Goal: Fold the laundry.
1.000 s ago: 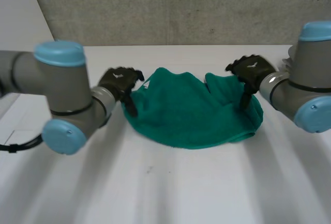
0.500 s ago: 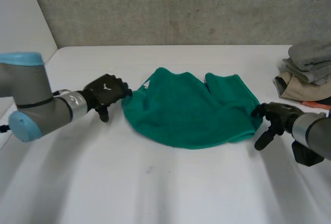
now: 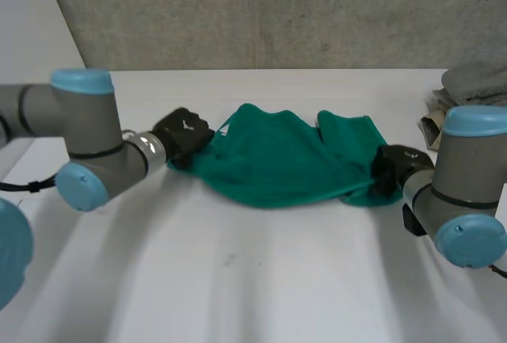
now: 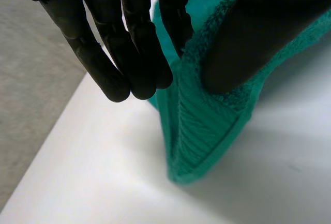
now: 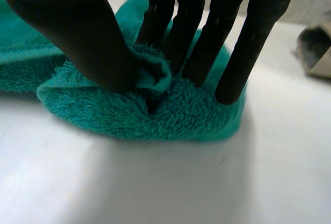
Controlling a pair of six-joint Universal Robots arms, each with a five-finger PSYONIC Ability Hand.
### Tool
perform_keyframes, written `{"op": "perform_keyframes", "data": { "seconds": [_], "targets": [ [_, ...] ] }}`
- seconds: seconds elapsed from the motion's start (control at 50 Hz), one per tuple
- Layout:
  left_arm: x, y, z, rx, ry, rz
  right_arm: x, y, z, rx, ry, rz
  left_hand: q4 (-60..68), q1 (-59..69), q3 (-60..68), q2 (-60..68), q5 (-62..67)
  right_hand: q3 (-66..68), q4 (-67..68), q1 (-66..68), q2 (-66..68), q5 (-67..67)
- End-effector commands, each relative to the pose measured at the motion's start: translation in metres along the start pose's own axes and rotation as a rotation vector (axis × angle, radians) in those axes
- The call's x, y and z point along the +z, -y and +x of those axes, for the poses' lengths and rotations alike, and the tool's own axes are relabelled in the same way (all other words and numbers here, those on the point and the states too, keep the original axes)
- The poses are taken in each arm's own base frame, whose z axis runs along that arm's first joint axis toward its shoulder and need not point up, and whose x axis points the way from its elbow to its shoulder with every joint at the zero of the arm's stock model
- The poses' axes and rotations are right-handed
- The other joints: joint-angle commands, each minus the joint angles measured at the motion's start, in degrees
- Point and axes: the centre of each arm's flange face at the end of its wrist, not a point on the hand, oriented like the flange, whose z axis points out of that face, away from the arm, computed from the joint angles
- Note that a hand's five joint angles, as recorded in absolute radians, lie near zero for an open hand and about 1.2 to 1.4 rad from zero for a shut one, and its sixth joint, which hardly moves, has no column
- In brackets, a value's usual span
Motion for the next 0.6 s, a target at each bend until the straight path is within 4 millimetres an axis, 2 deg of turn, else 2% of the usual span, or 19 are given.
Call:
{"op": "perform_keyframes", "data": {
  "seconds": [0.02, 0.04, 0.1, 0.12, 0.18, 0.2, 0.3, 0.38, 0.4, 0.46, 0.48, 0.54, 0.56, 0.6],
  "targets": [
    [-0.056, 0.051, -0.045, -0.084, 0.135, 0.025, -0.022, 0.059, 0.004, -0.052, -0.026, 0.169, 11.8, 14.7, 12.1, 11.7, 13.2, 12.5, 11.9, 16.8, 12.8, 14.1],
    [-0.075, 0.064, -0.059, -0.113, 0.179, 0.048, -0.03, 0.072, 0.004, -0.114, -0.013, 0.2, 11.8, 14.7, 12.1, 11.7, 13.2, 12.5, 11.9, 16.8, 12.8, 14.1],
    [-0.102, 0.083, -0.078, -0.157, 0.245, 0.091, -0.044, 0.086, 0.005, -0.236, 0.02, 0.206, 11.8, 14.7, 12.1, 11.7, 13.2, 12.5, 11.9, 16.8, 12.8, 14.1],
    [-0.118, 0.093, -0.088, -0.178, 0.277, 0.12, -0.053, 0.095, 0.007, -0.333, 0.048, 0.199, 11.8, 14.7, 12.1, 11.7, 13.2, 12.5, 11.9, 16.8, 12.8, 14.1],
    [-0.139, 0.106, -0.097, -0.193, 0.307, 0.165, -0.072, 0.122, 0.007, -0.546, 0.102, 0.219, 11.8, 14.7, 12.1, 11.7, 13.2, 12.5, 11.9, 16.8, 12.8, 14.1],
    [-0.147, 0.112, -0.099, -0.204, 0.311, 0.185, -0.075, 0.125, 0.006, -0.594, 0.109, 0.209, 11.8, 14.7, 12.1, 11.7, 13.2, 12.5, 11.9, 16.8, 12.8, 14.1],
    [-0.153, 0.109, -0.091, -0.239, 0.26, 0.157, -0.091, 0.125, -0.003, -0.801, 0.172, 0.083, 11.8, 14.7, 12.1, 11.7, 13.2, 12.5, 11.9, 16.8, 12.8, 14.1],
    [-0.135, 0.089, -0.078, -0.277, 0.198, 0.062, -0.09, 0.114, -0.012, -0.933, 0.266, -0.01, 11.8, 14.7, 12.1, 11.7, 13.2, 12.5, 11.9, 16.8, 12.8, 14.1],
    [-0.122, 0.077, -0.073, -0.285, 0.179, 0.019, -0.084, 0.106, -0.015, -0.985, 0.299, -0.041, 11.8, 14.7, 12.1, 11.7, 13.2, 12.5, 11.9, 16.8, 12.8, 14.1],
    [-0.099, 0.055, -0.065, -0.282, 0.157, -0.049, -0.068, 0.094, -0.016, -1.051, 0.329, -0.068, 11.8, 14.7, 12.1, 11.7, 13.2, 12.5, 11.9, 16.8, 12.8, 14.1],
    [-0.085, 0.042, -0.065, -0.273, 0.162, -0.083, -0.056, 0.091, -0.016, -1.082, 0.32, -0.064, 11.8, 14.7, 12.1, 11.7, 13.2, 12.5, 11.9, 16.8, 12.8, 14.1],
    [-0.063, 0.033, -0.075, -0.246, 0.205, -0.074, -0.032, 0.092, -0.017, -1.103, 0.265, -0.013, 11.8, 14.7, 12.1, 11.7, 13.2, 12.5, 11.9, 16.8, 12.8, 14.1],
    [-0.051, 0.035, -0.083, -0.226, 0.236, -0.037, -0.016, 0.103, -0.02, -1.1, 0.199, 0.077, 11.8, 14.7, 12.1, 11.7, 13.2, 12.5, 11.9, 16.8, 12.8, 14.1],
    [-0.04, 0.04, -0.092, -0.214, 0.258, 0.022, -0.004, 0.117, -0.023, -1.079, 0.133, 0.173, 11.8, 14.7, 12.1, 11.7, 13.2, 12.5, 11.9, 16.8, 12.8, 14.1]
  ]
}}
